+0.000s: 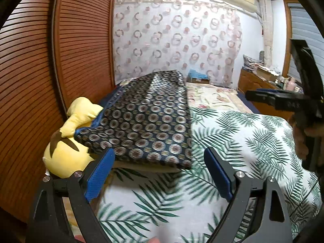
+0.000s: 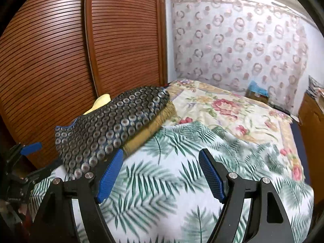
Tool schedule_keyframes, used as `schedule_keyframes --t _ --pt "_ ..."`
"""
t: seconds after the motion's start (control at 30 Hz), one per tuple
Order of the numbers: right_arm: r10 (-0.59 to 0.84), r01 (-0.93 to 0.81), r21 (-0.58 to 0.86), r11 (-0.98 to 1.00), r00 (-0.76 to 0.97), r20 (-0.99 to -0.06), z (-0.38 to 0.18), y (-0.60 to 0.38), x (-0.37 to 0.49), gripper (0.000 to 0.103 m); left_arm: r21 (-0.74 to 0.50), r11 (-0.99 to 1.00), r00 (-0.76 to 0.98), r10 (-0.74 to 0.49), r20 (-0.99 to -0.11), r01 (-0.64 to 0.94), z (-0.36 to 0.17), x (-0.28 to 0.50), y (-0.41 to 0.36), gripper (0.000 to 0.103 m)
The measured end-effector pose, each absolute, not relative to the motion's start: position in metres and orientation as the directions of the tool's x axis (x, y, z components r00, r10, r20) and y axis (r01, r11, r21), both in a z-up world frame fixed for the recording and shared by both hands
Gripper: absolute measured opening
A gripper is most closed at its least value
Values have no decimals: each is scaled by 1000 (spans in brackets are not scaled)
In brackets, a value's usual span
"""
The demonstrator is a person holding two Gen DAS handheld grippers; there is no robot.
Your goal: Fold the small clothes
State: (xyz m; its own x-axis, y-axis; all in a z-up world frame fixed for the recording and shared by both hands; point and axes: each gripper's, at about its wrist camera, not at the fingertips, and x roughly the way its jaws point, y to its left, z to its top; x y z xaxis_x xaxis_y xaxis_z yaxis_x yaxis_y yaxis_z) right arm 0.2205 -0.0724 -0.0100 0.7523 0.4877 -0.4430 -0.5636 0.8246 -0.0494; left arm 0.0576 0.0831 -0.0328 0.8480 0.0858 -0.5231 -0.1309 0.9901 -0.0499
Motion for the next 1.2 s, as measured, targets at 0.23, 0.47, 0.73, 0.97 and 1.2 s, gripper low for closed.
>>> schedule_keyframes --t 0.23,0.47,0.73,0.97,1.2 --pt "444 -488 -1 873 796 -411 -26 -124 150 78 -40 998 861 16 -509 -42 -29 53 44 90" --pt "349 -367 21 930 867 -356 -25 -168 87 78 -52 998 871 -57 -487 35 -16 49 7 90" --pt "235 -237 24 971 935 -264 -4 -200 17 78 -36 997 895 -80 -439 72 18 45 -22 90" --pt "202 -199 37 979 958 -203 3 -199 -24 78 -15 998 912 -69 -404 68 45 38 -33 90" --pt "196 -194 32 981 962 -191 -8 -187 -21 78 -23 997 921 -81 -382 78 50 32 -35 90"
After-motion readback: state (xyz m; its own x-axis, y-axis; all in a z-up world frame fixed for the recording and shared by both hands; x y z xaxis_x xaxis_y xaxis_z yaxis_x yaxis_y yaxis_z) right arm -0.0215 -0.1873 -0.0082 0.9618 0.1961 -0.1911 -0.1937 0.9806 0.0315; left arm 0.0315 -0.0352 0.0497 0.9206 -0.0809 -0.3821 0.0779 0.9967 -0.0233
